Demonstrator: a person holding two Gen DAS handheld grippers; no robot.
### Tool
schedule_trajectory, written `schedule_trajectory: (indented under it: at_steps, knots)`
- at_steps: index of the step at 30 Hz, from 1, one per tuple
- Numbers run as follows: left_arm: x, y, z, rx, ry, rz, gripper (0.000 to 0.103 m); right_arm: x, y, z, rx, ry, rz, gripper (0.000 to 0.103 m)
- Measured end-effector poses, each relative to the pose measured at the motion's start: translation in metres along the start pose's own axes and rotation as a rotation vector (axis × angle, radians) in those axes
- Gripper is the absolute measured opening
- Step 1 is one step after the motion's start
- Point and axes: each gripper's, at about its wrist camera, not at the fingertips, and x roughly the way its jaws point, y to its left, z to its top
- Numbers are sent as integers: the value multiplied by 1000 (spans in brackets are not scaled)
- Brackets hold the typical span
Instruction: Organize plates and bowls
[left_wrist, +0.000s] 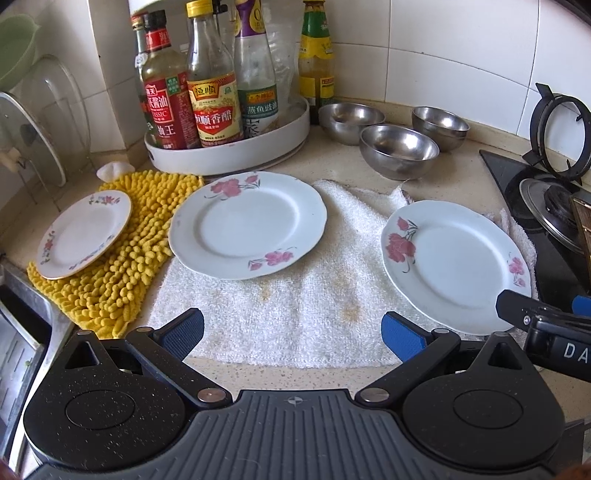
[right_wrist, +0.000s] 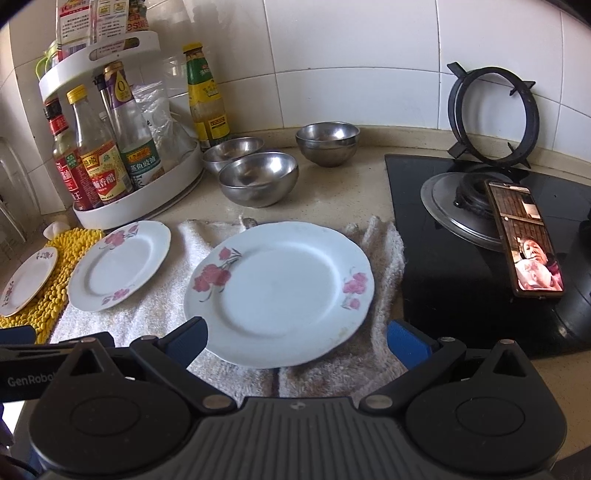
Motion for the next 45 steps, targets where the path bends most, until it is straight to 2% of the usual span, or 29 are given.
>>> schedule_trajectory:
  at_steps: [6,11,16,23,29,37,41,45]
  knots:
    - [2,11,2,-20,1,8,103,1,6,1,-8,-5,0,103]
    - [9,16,2,-34,10,2,103,8,7,3,-36,28,-19,103]
    - [20,13,7,-62,30,-8,103,20,7,20,-88,19,5,103]
    - [36,-2,26,-62,46,4,103,47,-11,41,-114,58,16,103]
    - [55,-30,43,-2,53,-23,103,63,-40,48,-80,97,11,103]
    - [73,-55,51,62,66,-51,102,76,-57,48,-58,146,60,103]
    - [82,-55,52,45,86,-75,100,82,-60,47,-68,178,114,90]
    - [93,-51,50,18,116,-117,86,88,-62,48,-79,193,147,84]
